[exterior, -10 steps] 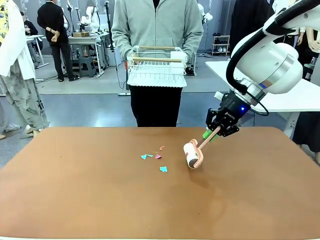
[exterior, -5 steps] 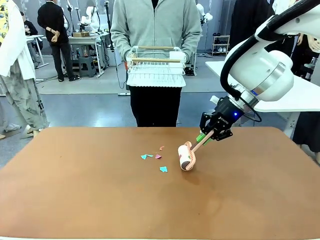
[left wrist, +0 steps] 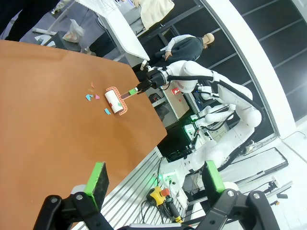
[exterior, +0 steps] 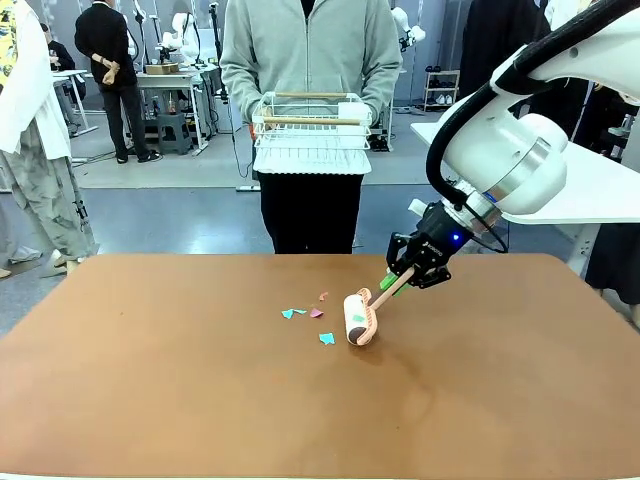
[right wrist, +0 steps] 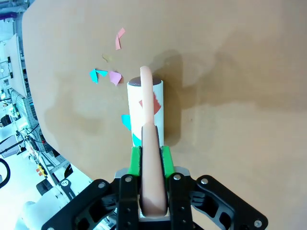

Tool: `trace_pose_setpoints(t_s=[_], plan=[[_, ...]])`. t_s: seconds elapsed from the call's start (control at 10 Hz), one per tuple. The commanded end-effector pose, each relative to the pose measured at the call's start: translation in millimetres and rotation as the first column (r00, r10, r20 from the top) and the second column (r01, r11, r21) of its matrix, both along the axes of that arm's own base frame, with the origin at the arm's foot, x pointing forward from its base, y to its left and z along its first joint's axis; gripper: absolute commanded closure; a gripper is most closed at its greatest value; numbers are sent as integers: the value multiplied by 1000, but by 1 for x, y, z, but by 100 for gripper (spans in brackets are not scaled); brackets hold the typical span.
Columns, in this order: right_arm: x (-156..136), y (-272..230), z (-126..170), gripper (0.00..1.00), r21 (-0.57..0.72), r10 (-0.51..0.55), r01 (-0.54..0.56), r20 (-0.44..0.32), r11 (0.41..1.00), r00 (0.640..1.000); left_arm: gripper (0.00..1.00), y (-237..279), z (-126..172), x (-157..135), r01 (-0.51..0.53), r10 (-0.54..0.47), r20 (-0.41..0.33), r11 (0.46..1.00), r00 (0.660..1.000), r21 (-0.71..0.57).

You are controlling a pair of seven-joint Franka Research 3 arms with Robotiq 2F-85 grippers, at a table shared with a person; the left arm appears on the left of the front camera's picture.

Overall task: Clean the table.
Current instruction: Clean the table with the Lint Roller when the human lifts the Dish drying rack.

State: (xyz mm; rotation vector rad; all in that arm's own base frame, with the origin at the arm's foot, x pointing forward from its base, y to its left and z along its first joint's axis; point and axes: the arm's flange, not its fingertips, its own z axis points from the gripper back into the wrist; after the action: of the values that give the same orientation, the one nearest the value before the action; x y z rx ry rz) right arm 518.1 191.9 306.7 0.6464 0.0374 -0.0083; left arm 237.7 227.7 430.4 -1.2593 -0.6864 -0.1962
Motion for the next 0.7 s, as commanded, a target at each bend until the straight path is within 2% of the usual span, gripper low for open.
trace_pose_setpoints(t_s=[0.0, 0.4, 0.6], plan=[[1, 21, -31, 100, -3, -21, 21, -24, 1000, 999, 0, 1, 1, -3, 1, -1, 8, 1000, 1000, -7], [-4, 56, -57, 100, 17, -72, 73, -16, 997, 997, 0, 1, 1, -3, 1, -1, 8, 1000, 1000, -7], [-8, 77, -67, 100, 42, -62, 63, -26, 997, 998, 0, 1, 1, -3, 1, -1, 8, 1000, 1000, -7]])
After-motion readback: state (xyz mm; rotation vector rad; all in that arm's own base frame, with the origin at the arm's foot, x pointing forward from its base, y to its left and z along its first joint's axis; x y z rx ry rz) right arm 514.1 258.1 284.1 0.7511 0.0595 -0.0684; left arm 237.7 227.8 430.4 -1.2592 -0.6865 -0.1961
